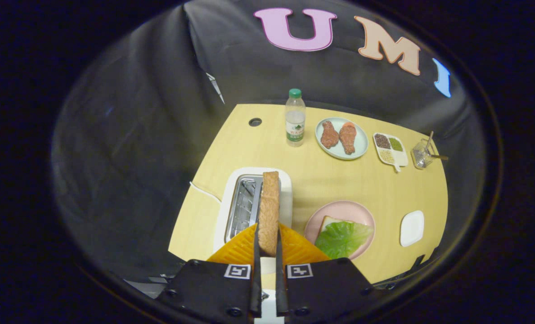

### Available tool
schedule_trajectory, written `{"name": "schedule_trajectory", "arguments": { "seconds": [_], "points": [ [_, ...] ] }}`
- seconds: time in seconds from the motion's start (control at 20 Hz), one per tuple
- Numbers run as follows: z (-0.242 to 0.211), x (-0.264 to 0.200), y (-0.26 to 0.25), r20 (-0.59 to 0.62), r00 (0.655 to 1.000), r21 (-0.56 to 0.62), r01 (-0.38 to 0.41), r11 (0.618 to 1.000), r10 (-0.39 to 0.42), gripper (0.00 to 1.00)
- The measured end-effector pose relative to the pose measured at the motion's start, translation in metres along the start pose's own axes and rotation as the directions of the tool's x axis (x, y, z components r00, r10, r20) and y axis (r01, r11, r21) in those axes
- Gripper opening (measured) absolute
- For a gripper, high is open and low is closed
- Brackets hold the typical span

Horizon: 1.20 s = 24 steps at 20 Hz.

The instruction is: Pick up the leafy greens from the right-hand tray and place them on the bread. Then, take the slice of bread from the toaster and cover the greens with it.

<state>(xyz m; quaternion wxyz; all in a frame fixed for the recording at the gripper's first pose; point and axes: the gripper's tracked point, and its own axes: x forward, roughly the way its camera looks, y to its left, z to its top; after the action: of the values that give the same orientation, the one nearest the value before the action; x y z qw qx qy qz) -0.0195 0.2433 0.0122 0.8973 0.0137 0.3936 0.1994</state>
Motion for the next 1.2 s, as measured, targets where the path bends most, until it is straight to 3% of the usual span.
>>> {"name": "schedule_trajectory", "arguments": {
  "seconds": [0.3,0.55,0.9,1.2],
  "points": [
    [0.005,-0.028,-0.049,0.028,0.998,0.024,0.061,0.998,-0.062,0.15],
    [-0.012,-0.009,-0.101,-0.020,0.991,0.026,0.132,0.991,-0.131,0.15],
    [-0.050,0.059,-0.121,-0.096,0.995,0.160,0.051,0.986,-0.036,0.15],
    [-0.069,0.094,-0.129,-0.075,0.996,0.293,-0.024,0.956,0.048,0.15]
  ]
}}
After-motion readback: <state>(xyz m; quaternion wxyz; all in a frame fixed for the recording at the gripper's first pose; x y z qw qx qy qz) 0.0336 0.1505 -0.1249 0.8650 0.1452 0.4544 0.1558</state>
